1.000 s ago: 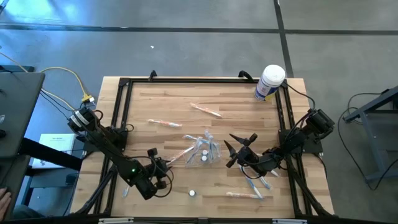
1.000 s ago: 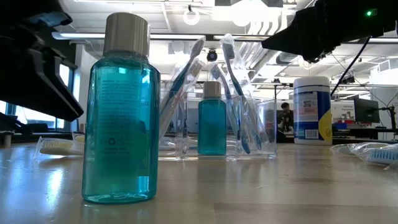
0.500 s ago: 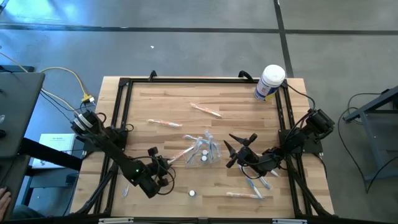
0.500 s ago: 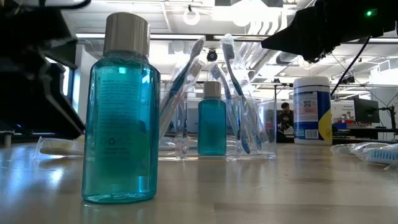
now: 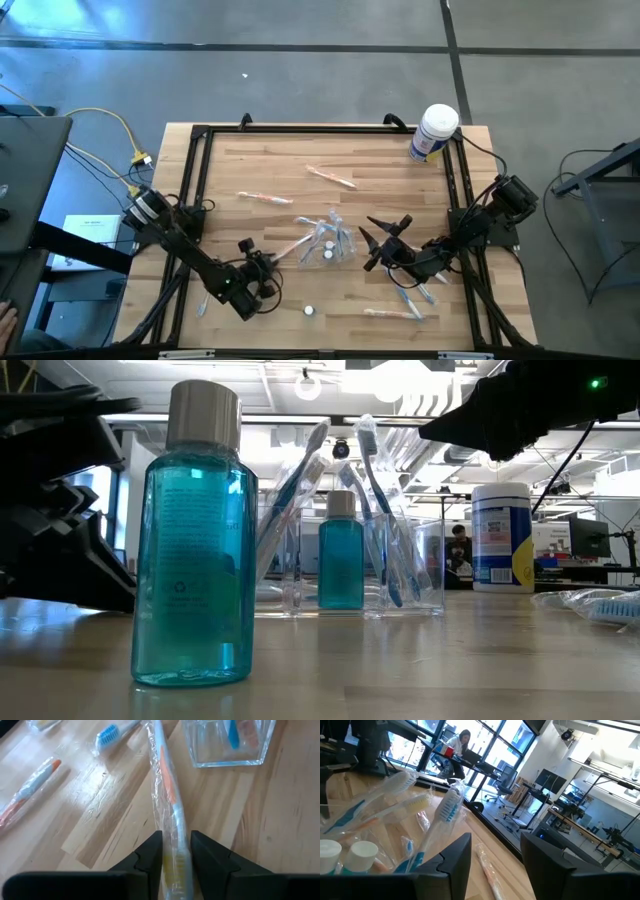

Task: Pick & Place toothbrushing station
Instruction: Put the orange toothbrush into the transparent organizer

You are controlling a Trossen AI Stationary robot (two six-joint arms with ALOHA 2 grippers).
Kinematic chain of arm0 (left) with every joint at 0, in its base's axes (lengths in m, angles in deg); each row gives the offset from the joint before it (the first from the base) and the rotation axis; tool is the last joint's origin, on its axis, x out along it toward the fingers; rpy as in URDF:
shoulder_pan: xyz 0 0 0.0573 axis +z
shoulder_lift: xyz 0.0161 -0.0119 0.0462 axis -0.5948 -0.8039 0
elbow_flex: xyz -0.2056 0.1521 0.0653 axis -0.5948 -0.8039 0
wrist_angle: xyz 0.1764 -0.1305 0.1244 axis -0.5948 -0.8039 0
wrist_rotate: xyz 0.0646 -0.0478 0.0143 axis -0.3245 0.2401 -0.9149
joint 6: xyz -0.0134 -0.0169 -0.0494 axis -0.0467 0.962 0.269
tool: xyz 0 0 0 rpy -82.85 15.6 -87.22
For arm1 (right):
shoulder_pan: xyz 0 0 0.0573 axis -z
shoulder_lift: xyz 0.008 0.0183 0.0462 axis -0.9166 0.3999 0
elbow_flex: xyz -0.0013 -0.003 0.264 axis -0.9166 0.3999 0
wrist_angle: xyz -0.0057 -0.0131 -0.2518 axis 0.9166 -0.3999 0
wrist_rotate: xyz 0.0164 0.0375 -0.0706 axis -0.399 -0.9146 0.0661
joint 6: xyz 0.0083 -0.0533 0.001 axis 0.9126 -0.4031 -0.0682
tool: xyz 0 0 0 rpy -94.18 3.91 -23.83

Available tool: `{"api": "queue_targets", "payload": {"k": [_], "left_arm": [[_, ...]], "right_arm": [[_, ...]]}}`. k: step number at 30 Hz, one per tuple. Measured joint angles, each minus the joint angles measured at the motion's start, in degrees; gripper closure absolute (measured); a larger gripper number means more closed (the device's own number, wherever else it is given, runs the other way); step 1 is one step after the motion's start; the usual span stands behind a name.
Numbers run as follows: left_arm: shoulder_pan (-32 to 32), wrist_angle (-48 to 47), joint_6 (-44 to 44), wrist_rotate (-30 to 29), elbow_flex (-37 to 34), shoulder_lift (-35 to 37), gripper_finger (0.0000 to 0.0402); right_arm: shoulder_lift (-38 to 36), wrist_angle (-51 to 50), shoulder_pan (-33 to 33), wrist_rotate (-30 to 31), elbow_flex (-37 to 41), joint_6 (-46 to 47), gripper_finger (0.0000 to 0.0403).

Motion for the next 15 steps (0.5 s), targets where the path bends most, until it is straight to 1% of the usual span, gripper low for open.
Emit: {"api": "queue_targets", "payload": {"k": [3,8,11,15], "left_arm": [[0.0,-0.8,-0.5,0.4,0.0,0.5,0.0328],[0.1,-3.0,-1.0,2.0,-0.2,2.6,0.0385],[-0.1,-3.6,-3.4,2.5,-0.2,4.2,0.0390],[-0.4,-6.4,-3.8,2.0,1.0,6.3,0.0391]], "right_arm": [[0.0,0.0,0.0,0.0,0.0,0.0,0.0240],[0.0,-0.3,0.0,0.1,0.0,0.0,0.0240],[0.0,-0.7,0.0,0.1,0.0,0.0,0.0240],[0.0,-0.9,0.0,0.2,0.0,0.0,0.0240]]}}
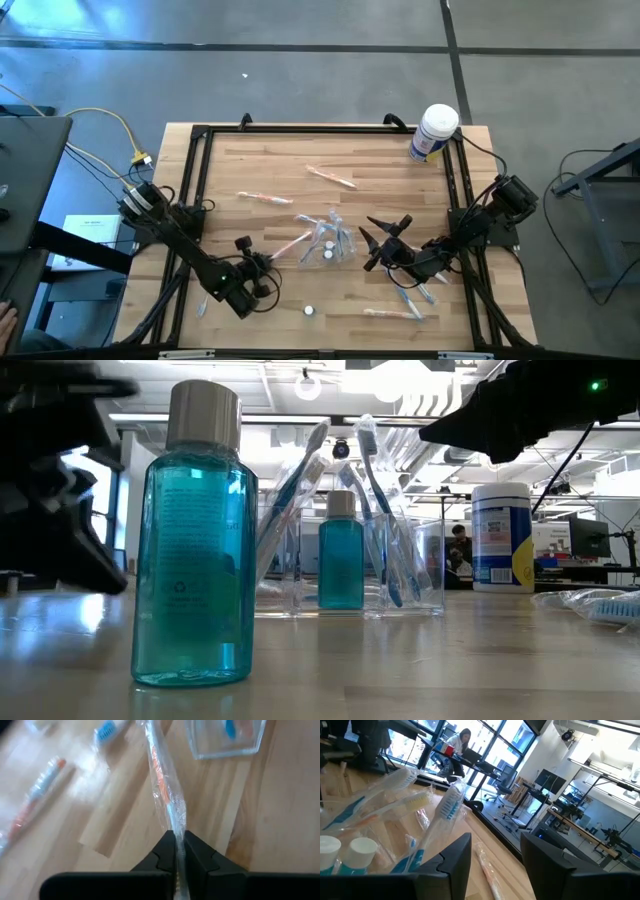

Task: Pick & Place toothbrushing station
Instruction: Put the orange toothbrush into the transparent organizer

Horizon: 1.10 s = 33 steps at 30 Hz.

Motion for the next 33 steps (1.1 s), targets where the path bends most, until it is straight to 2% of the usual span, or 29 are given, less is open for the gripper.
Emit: {"api": "queue_targets", "payload": {"k": [5,12,19,23,29,33], "left_arm": [[-0.2,-7.7,-0.1,-6.6,6.1,2.9,0.0392],[-2.5,-25.1,-4.2,-15.3,21.7,3.7,0.0393],[-5.7,-25.6,-20.1,-29.2,31.4,3.8,0.0394],[-6.5,-17.7,-36.8,-33.9,32.7,3.7,0.0394],[-6.5,1.7,-72.9,-32.7,32.2,-0.1,0.0394],[-6.5,7.8,-99.4,-33.2,32.2,-5.6,0.0394]], "right_arm": [[0.0,0.0,0.0,0.2,0.0,0.0,0.0240],[0.0,0.0,-0.1,0.4,0.0,0.0,0.0240],[0.0,0.0,-0.3,0.3,0.0,0.0,0.0240],[0.0,0.0,-0.3,0.3,0.0,0.0,0.0240],[0.0,0.1,-0.4,-0.2,0.0,0.0,0.0240],[0.0,1.8,-2.0,-3.4,-0.2,-0.3,0.0244]]}}
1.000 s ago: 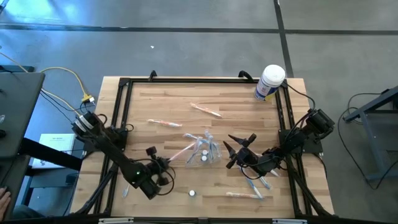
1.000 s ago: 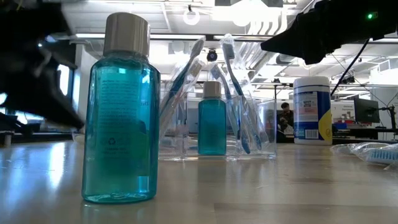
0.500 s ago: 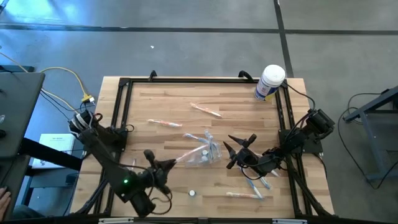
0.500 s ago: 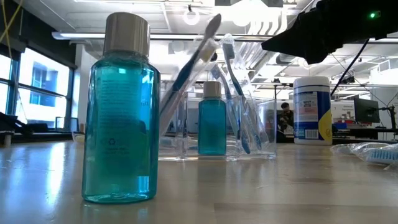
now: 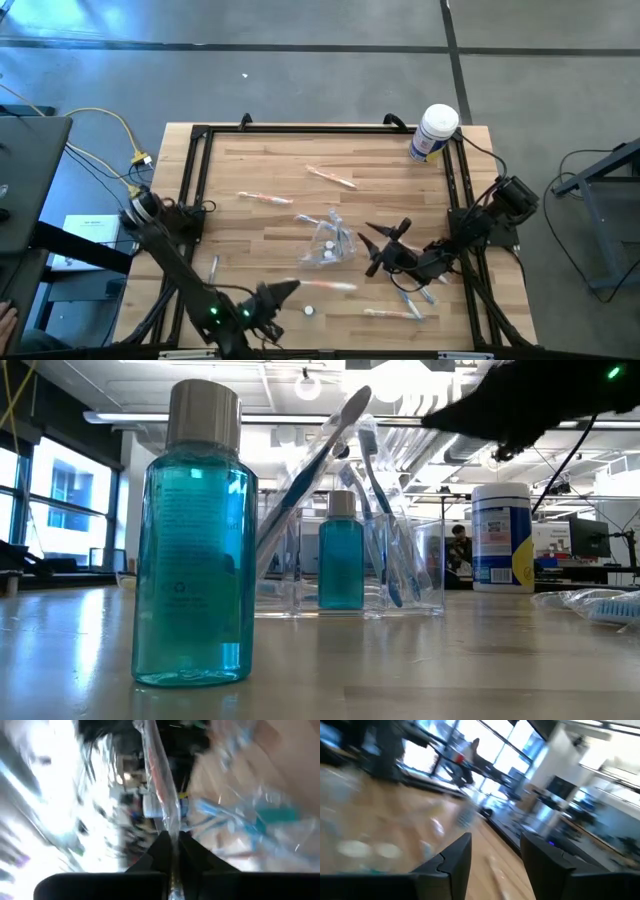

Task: Pick & Place toothbrushing station
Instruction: Put the orange toothbrush into the transparent organizer

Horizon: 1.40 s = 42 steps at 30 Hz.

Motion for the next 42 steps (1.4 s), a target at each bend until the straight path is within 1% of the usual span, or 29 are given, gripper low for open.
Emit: {"api": "queue_targets", "payload": {"k": [2,3,5,6,9,12,13,14,15,17,18,19,20,21,22,24,26,29,31,36,38,40,42], "left_arm": [[0.0,1.3,-10.9,-0.3,0.0,-3.0,0.0394],[0.0,2.3,-14.9,-0.9,0.0,-4.6,0.0394],[0.0,7.7,-20.9,-2.2,0.0,-7.7,0.0394],[0.0,9.9,-22.6,-2.7,0.0,-8.8,0.0394],[0.0,13.7,-24.9,-1.8,0.8,-10.4,0.0392],[0.2,15.0,-26.6,-0.7,0.8,-10.5,0.0391],[0.4,15.2,-27.4,-0.4,0.8,-10.5,0.0391],[0.5,15.5,-28.0,-0.3,0.8,-10.5,0.0391],[0.9,15.9,-28.8,0.0,0.9,-10.5,0.0391],[1.8,17.8,-31.2,1.7,1.2,-10.5,0.0390],[2.4,19.6,-32.8,2.8,1.2,-10.4,0.0390],[3.0,21.8,-34.6,4.1,1.2,-10.4,0.0390],[3.6,24.2,-36.4,5.5,1.2,-10.4,0.0390],[4.1,26.6,-38.4,6.9,1.2,-10.4,0.0390],[4.5,28.7,-40.8,8.4,1.2,-10.4,0.0390],[5.3,31.4,-45.5,11.5,1.3,-10.4,0.0390],[6.0,33.5,-50.1,14.5,1.3,-10.4,0.0389],[7.2,36.5,-53.8,17.8,1.3,-10.4,0.0389],[8.0,37.8,-55.8,18.1,1.3,-10.4,0.0389],[9.3,38.7,-57.5,18.2,1.3,-10.4,0.0389],[9.5,38.7,-57.5,18.2,1.3,-10.4,0.0389],[9.5,38.7,-57.5,18.3,1.3,-10.4,0.0389],[9.5,38.7,-57.5,18.3,1.3,-10.4,0.0389]], "right_arm": [[-0.2,0.7,-1.2,-2.0,-0.6,-0.3,0.0252],[-0.6,0.8,-1.8,-2.9,-1.0,-0.5,0.0256],[-1.7,0.9,-3.1,-4.3,-1.8,-0.4,0.0267],[-2.4,0.9,-3.8,-4.6,-2.0,-0.2,0.0274],[-4.9,0.9,-6.0,-7.4,-2.2,3.3,0.0294],[-7.0,-1.0,-7.9,-13.1,-2.2,8.9,0.0313],[-8.0,-3.0,-8.4,-16.2,-2.2,11.8,0.0319],[-8.9,-5.5,-8.8,-20.7,-2.2,15.4,0.0325],[-9.8,-8.7,-9.0,-26.6,-2.2,19.7,0.0331],[-12.1,-15.4,-8.6,-41.2,-2.2,28.1,0.0341],[-13.2,-17.7,-8.1,-48.6,-2.2,31.9,0.0346],[-14.0,-18.8,-7.2,-54.9,-2.2,35.5,0.0350],[-14.4,-19.6,-6.3,-59.3,-2.2,38.6,0.0353],[-14.5,-20.0,-5.6,-61.5,-2.2,41.4,0.0355],[-14.5,-20.5,-5.1,-61.8,-2.2,43.5,0.0356],[-14.6,-21.7,-4.3,-60.3,-2.2,45.7,0.0356],[-14.6,-23.3,-3.6,-58.5,-2.2,43.6,0.0351],[-14.6,-24.8,-3.4,-55.3,-2.2,41.8,0.0340],[-14.6,-24.9,-3.4,-54.2,-2.2,41.2,0.0333],[-14.6,-25.5,-4.5,-54.6,-2.2,37.4,0.0315],[-14.6,-25.4,-5.0,-54.2,-2.2,37.2,0.0298],[-14.6,-25.5,-5.3,-51.5,-2.2,38.0,0.0274],[-14.6,-25.9,-5.3,-49.0,-2.2,40.7,0.0249]]}}
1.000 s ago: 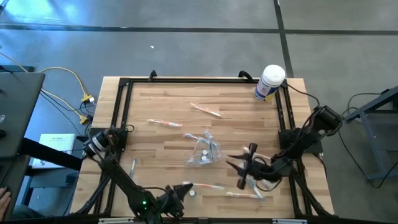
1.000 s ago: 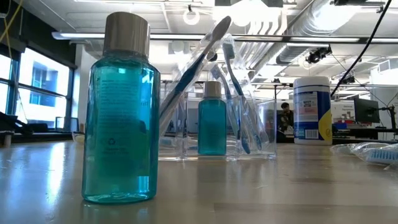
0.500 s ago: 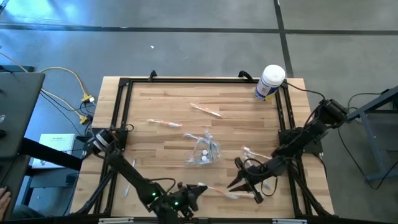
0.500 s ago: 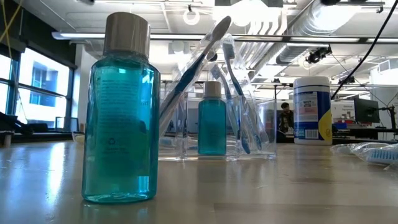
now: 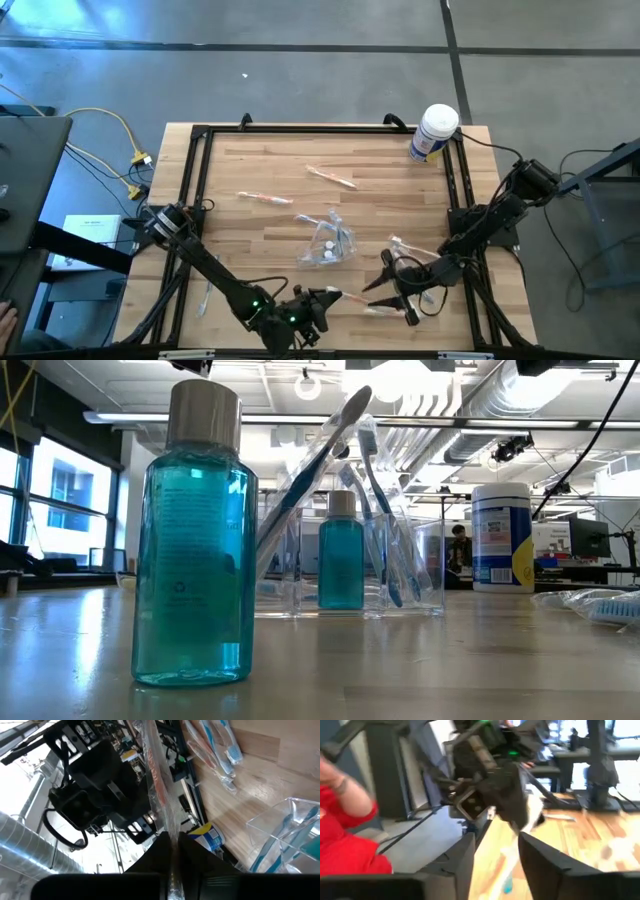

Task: Pick & Place toothbrushing station
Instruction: Put the orange toothbrush into the transparent organizer

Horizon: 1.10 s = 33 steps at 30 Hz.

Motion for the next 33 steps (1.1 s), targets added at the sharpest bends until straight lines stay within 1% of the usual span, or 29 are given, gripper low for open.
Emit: {"api": "queue_targets", "payload": {"k": [3,5,8,10,13,17,24,27,29,33], "left_arm": [[0.0,0.0,0.0,0.1,0.0,0.0,0.0389],[0.2,0.0,0.0,0.2,0.0,0.0,0.0388],[0.7,0.0,0.0,0.2,0.0,0.0,0.0388],[1.0,0.0,-0.3,0.4,0.0,0.0,0.0388],[1.3,0.0,-0.6,0.6,0.0,0.0,0.0388],[2.0,0.0,-0.7,0.7,0.0,0.0,0.0388],[2.0,-0.1,-0.7,0.9,0.0,0.0,0.0388],[2.0,-0.3,-0.6,0.8,-0.1,0.0,0.0388],[2.1,-0.1,-0.6,0.6,-0.1,0.0,0.0388],[2.0,0.0,-0.6,0.6,-0.1,0.1,0.0388]], "right_arm": [[0.0,-2.0,1.1,-0.3,0.0,2.8,0.0219],[0.0,-2.1,2.2,-2.1,0.0,5.7,0.0205],[0.0,-4.0,3.9,-5.4,-0.8,10.0,0.0193],[0.0,-7.4,4.8,-6.1,-2.1,12.0,0.0190],[0.0,-13.2,5.6,-6.9,-4.4,13.4,0.0191],[0.0,-15.3,5.6,-10.0,-6.5,13.6,0.0196],[0.0,-18.3,6.0,-10.0,-7.3,13.8,0.0221],[0.0,-21.0,7.0,-8.1,-7.4,16.1,0.0233],[0.0,-22.5,7.4,-7.1,-7.4,16.3,0.0237],[0.0,-23.0,7.5,-7.5,-7.4,16.5,0.0236]]}}
